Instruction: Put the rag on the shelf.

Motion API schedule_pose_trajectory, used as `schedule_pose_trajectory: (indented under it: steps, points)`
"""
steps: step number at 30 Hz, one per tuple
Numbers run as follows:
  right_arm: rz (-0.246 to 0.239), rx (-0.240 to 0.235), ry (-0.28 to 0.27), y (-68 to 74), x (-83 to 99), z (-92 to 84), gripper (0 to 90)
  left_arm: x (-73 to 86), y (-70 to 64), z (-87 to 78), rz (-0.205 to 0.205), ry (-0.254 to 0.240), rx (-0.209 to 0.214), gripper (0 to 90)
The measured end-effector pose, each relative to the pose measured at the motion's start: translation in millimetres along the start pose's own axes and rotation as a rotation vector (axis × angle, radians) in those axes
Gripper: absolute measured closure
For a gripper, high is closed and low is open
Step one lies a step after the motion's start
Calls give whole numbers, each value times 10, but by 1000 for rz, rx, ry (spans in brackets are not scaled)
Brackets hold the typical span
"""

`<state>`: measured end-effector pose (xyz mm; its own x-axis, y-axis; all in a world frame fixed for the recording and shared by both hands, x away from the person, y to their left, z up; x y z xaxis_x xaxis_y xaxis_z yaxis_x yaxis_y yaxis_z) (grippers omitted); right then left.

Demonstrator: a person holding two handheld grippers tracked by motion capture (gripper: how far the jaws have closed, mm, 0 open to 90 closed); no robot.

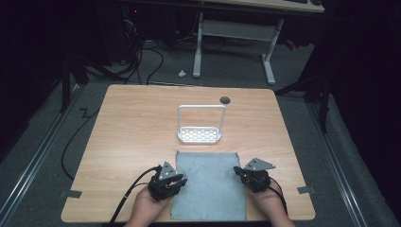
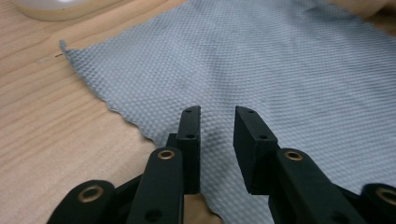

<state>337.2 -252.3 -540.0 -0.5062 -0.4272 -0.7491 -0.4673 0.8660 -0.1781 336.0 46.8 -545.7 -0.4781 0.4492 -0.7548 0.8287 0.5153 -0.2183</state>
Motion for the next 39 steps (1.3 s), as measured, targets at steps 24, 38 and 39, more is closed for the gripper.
schedule_pose_trajectory:
  steps: [24, 38, 39]
  points:
    - [-56, -114, -24, 190, 129, -207, 832, 147, 42, -344, -35, 10, 6, 704]
    - [-20, -88, -21, 48, 171, -221, 780, 22, 513, -131, -188, -55, -123, 605]
    - [-19, -88, -20, 46, 174, -216, 776, 17, 508, -116, -185, -60, -116, 607]
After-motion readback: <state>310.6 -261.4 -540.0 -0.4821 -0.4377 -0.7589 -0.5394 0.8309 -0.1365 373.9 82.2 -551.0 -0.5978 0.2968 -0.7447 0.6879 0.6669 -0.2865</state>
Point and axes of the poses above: each handheld gripper's, and its own axes: z roughly forward along the jaws, x roughly out of its underside, y roughly to its left, the point moved 3 cm from there along z, roughly forward along the jaws, and after that the axes turned 10 degrees about x, right-handed, at the moved point
